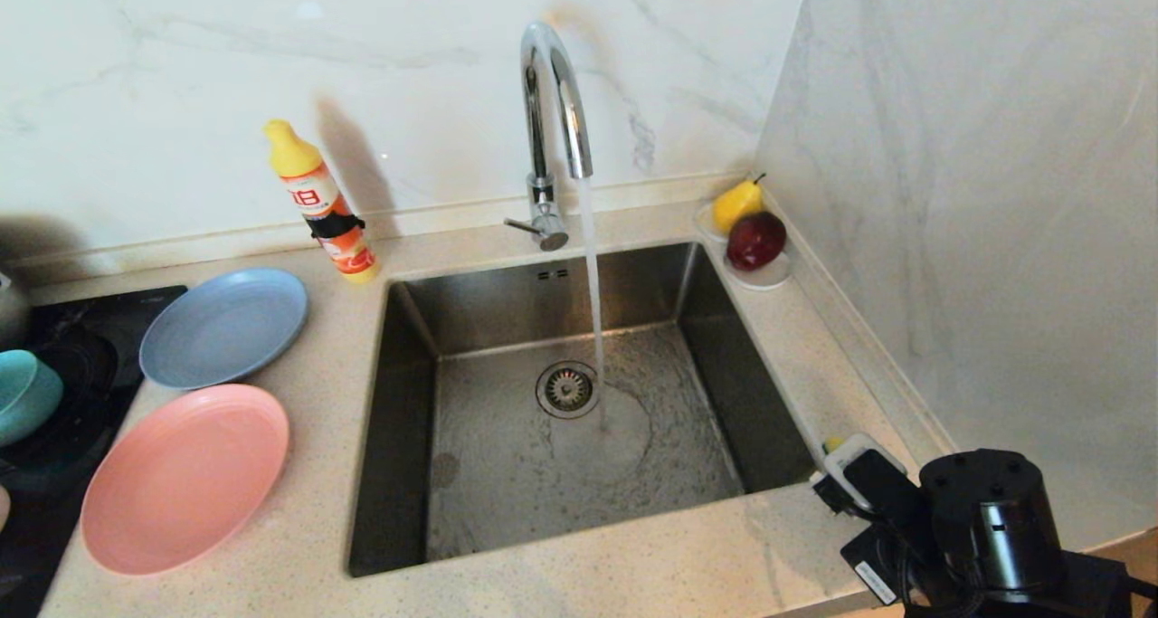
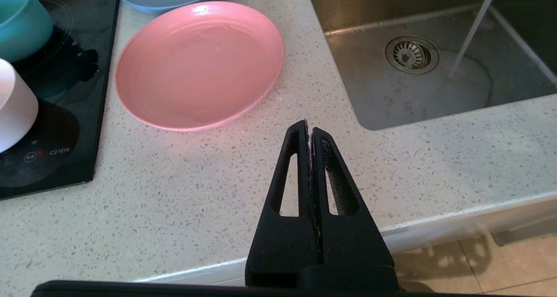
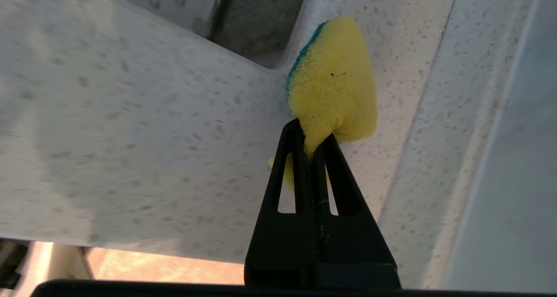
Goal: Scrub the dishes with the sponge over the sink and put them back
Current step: Put down the sponge
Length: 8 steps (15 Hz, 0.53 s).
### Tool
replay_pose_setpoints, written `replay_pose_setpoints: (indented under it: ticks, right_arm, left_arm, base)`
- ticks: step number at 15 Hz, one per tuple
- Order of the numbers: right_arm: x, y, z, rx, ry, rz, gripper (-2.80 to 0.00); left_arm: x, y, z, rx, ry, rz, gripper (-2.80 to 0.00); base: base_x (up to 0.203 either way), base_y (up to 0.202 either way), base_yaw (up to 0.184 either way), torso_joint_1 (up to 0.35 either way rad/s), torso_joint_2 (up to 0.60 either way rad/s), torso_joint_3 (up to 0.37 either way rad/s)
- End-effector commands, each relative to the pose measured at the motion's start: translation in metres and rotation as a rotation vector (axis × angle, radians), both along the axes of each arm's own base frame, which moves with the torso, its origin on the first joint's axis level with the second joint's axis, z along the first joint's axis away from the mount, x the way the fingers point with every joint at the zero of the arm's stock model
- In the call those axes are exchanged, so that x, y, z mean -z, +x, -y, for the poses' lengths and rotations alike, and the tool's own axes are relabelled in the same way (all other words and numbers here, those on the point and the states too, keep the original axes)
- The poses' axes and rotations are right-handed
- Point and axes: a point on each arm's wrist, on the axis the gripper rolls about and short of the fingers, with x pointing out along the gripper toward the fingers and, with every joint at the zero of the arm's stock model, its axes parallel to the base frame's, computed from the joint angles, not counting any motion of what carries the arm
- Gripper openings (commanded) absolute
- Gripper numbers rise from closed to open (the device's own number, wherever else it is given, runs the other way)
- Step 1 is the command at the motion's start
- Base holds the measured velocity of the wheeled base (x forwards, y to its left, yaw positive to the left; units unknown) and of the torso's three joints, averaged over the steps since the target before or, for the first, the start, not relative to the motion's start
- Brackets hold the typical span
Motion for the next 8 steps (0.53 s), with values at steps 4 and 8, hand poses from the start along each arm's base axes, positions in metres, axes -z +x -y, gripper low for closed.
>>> replay_pose_setpoints:
  ticks: [4, 8]
  right_arm:
    - [0.002, 0.014, 0.011, 0.012, -0.067, -0.009, -2.8]
    - [0.002, 0.029, 0.011, 0.003, -0.078, -0.011, -2.8]
  left_arm:
    - [0.0, 0.0, 0.0, 0.0, 0.0, -0.004, -2.8]
    - [0.001, 0.0, 0.0, 0.0, 0.0, -0.007, -2.8]
  base:
    - [0.0, 0.0, 0.0, 0.0, 0.0, 0.0]
    - [0.0, 0.0, 0.0, 0.0, 0.0, 0.0]
